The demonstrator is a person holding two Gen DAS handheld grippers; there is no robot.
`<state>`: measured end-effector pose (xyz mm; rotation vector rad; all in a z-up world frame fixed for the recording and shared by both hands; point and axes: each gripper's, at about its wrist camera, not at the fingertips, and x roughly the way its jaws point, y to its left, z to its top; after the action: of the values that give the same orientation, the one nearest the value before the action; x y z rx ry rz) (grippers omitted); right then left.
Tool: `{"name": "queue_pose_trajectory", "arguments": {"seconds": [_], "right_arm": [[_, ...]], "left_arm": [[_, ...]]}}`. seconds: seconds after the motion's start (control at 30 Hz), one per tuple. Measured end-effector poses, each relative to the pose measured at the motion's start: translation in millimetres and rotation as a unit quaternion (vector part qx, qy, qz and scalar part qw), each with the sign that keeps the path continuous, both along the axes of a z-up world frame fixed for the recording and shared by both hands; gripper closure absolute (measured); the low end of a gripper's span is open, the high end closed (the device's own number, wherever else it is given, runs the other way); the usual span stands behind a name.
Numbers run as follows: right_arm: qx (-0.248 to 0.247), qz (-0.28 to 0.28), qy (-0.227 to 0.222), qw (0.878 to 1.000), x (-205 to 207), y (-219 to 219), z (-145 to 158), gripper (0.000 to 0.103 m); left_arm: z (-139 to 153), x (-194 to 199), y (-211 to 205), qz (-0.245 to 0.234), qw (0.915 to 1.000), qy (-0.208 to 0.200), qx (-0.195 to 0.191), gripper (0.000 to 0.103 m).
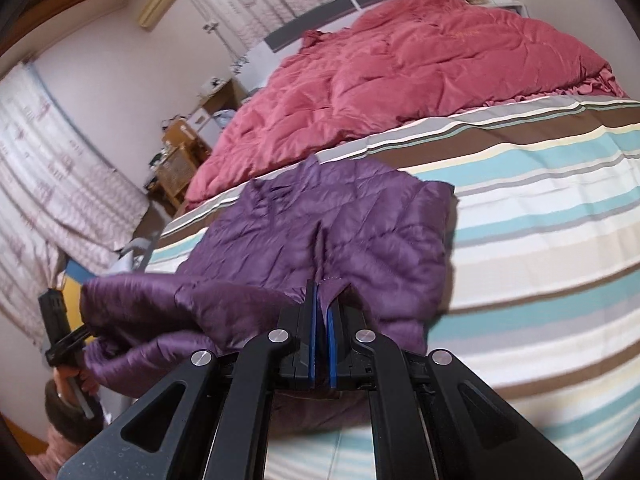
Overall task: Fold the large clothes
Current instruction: 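Lift the hem with both grippers and fold it toward the collar, then open both grippers to release the folded hem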
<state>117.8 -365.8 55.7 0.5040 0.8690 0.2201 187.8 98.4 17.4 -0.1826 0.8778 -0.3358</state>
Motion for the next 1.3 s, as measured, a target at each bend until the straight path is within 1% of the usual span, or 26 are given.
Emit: {"name": "queue_pose_trajectory", "arguments": {"seconds": [0.17,0.37,0.53,0.6,0.63,0.7,0.77,0.8,0.83,0.87,0.93,1.0,1.07,1.13,1.2,1.23,1.27,1.3], "right_arm": [[0.007,-0.031,0.023,0.999,42.4,-6.4,-19.7,0.099],[0.023,-0.064,0.053,0.996,87.2,-18.3,-50.5,0.099],[0.043,-0.079,0.052,0.995,112.0,-22.1,-69.8,0.099],[0.050,-0.083,0.052,0.994,116.8,-23.1,-74.8,0.099],[0.053,-0.085,0.051,0.994,118.8,-23.5,-77.2,0.099],[0.065,-0.090,0.041,0.993,121.5,-25.9,-79.7,0.092],[0.081,-0.100,0.026,0.991,120.5,-29.6,-78.9,0.081],[0.089,-0.104,0.017,0.990,120.0,-31.6,-78.1,0.078],[0.092,-0.109,0.009,0.990,118.9,-33.8,-75.9,0.068],[0.088,-0.113,0.003,0.990,118.5,-34.5,-74.2,0.056],[0.079,-0.117,-0.017,0.990,115.6,-36.4,-67.4,0.043],[0.069,-0.106,-0.022,0.992,117.4,-34.9,-64.5,0.043],[0.047,-0.089,-0.021,0.995,120.0,-30.4,-62.8,0.043],[0.035,-0.078,-0.021,0.996,121.8,-25.8,-63.4,0.043],[0.013,-0.066,-0.015,0.998,126.2,-18.5,-65.1,0.043],[0.003,-0.061,-0.009,0.998,129.2,-15.4,-67.4,0.043],[-0.004,-0.059,-0.003,0.998,131.5,-13.3,-69.6,0.043],[-0.013,-0.056,0.001,0.998,134.6,-11.0,-71.4,0.043]], "left_arm": [[-19.3,50.7,-7.9,0.018,0.9995,0.025,0.004,0.089],[-47.6,103.8,-13.5,0.038,0.9976,0.057,-0.004,0.087],[-61.0,129.3,-22.6,0.044,0.9974,0.057,0.007,0.085],[-65.4,135.5,-24.9,0.047,0.9972,0.058,0.005,0.082],[-66.7,137.4,-24.4,0.050,0.9972,0.055,0.000,0.078],[-67.3,139.0,-20.2,0.060,0.9969,0.046,-0.022,0.070],[-66.2,139.1,-14.6,0.073,0.9958,0.032,-0.045,0.050],[-64.2,137.9,-10.5,0.082,0.9947,0.019,-0.060,0.044],[-62.1,136.5,-7.7,0.096,0.9936,0.005,-0.059,0.028],[-59.4,135.1,-4.7,0.111,0.9924,-0.012,-0.052,0.019],[-56.9,134.2,-2.8,0.113,0.9921,-0.026,-0.048,0.017],[-57.9,136.5,-2.6,0.105,0.9931,-0.024,-0.047,0.016],[-60.1,137.3,-3.6,0.098,0.9940,-0.023,-0.044,0.015],[-61.6,136.1,-3.9,0.095,0.9941,-0.028,-0.046,0.011],[-62.3,134.9,-1.2,0.092,0.9932,-0.032,-0.064,0.010],[-62.2,134.6,0.3,0.094,0.9921,-0.036,-0.075,0.007],[-61.6,133.6,3.5,0.096,0.9903,-0.043,-0.091,0.006],[-61.6,130.9,6.5,0.099,0.9890,-0.047,-0.099,0.006]]}}
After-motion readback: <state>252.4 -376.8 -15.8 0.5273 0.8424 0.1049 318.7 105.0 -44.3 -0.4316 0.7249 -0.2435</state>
